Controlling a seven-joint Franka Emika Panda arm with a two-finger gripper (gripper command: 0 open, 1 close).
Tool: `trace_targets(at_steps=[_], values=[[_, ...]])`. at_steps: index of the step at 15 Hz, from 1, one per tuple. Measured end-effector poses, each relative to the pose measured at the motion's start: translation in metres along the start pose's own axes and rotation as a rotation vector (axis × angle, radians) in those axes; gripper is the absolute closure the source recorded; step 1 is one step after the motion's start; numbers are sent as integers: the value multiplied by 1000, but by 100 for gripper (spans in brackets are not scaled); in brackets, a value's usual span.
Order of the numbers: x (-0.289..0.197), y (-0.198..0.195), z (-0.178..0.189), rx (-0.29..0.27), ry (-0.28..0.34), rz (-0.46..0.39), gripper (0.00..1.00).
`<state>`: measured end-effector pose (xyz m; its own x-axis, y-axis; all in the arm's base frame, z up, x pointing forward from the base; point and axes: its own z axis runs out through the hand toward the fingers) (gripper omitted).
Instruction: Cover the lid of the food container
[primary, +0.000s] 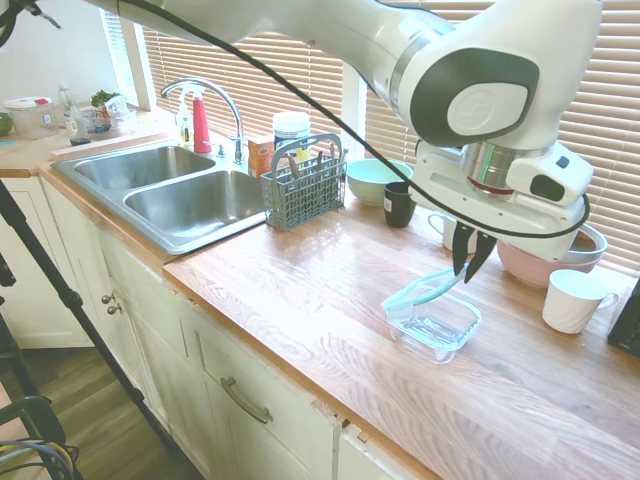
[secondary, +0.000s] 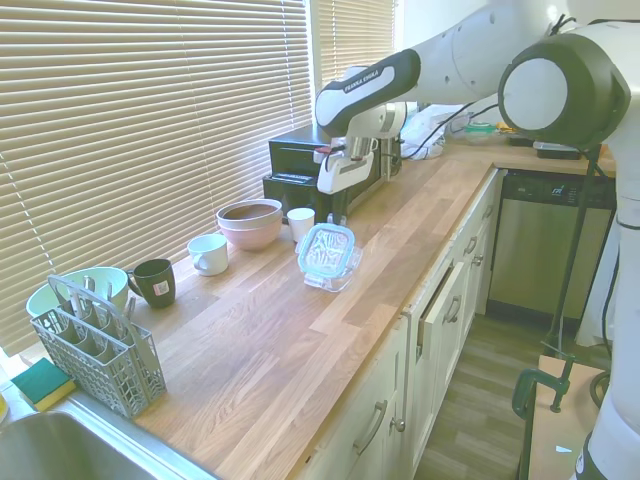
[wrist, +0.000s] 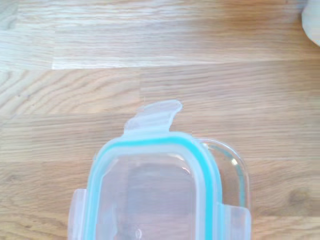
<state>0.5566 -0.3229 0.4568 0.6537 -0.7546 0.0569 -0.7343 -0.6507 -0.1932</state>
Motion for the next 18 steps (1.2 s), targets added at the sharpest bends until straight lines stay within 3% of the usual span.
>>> trace_targets(at_steps=[18], values=[[28,19,69,-27,-71,47,100]])
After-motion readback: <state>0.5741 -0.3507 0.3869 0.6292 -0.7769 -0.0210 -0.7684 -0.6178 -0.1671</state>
